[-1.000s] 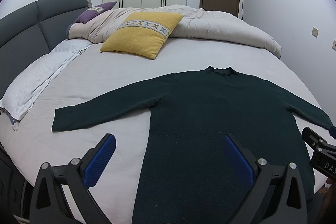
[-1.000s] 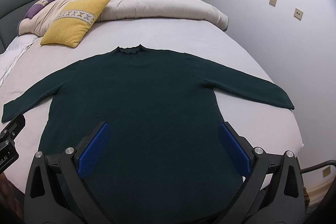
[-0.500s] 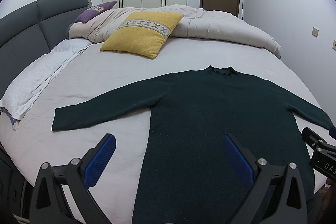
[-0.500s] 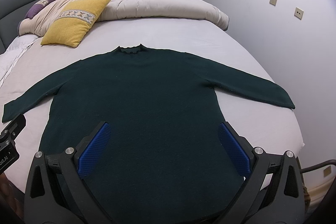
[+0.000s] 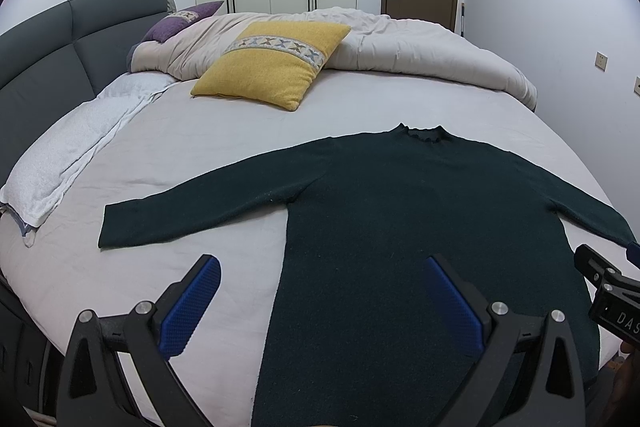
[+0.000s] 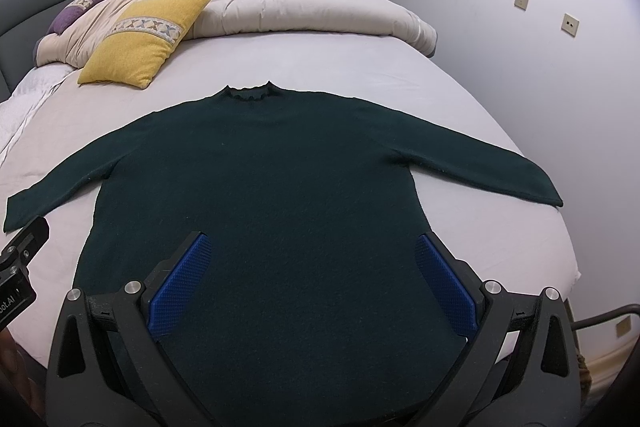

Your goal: Fold small clothes

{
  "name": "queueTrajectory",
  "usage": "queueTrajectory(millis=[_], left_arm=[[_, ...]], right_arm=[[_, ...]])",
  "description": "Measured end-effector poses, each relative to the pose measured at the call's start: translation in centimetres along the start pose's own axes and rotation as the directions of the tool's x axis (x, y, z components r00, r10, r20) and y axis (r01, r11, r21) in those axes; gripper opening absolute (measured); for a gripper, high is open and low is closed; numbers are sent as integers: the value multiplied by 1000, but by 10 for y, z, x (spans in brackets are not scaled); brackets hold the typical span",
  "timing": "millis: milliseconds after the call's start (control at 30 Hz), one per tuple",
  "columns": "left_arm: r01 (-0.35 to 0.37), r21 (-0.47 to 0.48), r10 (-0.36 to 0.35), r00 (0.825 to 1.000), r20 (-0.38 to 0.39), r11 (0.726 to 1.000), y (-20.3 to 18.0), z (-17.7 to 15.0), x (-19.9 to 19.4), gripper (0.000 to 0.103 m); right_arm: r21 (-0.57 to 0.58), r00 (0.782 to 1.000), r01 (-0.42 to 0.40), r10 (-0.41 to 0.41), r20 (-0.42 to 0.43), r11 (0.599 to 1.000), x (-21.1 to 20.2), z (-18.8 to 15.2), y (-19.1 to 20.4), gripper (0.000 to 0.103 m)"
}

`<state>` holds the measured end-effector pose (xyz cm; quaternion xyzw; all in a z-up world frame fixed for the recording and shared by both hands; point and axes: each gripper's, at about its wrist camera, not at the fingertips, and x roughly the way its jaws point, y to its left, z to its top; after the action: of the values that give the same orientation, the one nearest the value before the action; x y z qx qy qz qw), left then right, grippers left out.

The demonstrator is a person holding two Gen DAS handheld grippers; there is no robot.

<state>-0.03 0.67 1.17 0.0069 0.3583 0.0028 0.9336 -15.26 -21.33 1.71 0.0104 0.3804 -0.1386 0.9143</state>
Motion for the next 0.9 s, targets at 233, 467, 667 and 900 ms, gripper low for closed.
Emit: queueTrajectory(millis=[233, 467, 667, 900], left_arm=[[1, -3, -1, 1000, -3, 1000, 5, -7, 3, 103], [3, -6, -3, 1000, -4, 1000, 5, -8, 3, 103], [3, -5, -3, 1000, -5, 1000, 5, -9, 4, 103], [3, -5, -3, 1000, -5, 1000, 5, -9, 5, 103]], right_arm=[[0, 1000, 0, 0, -2, 1000, 0, 1, -1, 103], [0, 1000, 1, -1, -3, 1000, 2, 2, -1, 103], [-1, 1000, -1, 1, -8, 1000, 3, -1, 1, 103], [-2, 1000, -2, 2, -11, 1000, 3, -2, 2, 103]])
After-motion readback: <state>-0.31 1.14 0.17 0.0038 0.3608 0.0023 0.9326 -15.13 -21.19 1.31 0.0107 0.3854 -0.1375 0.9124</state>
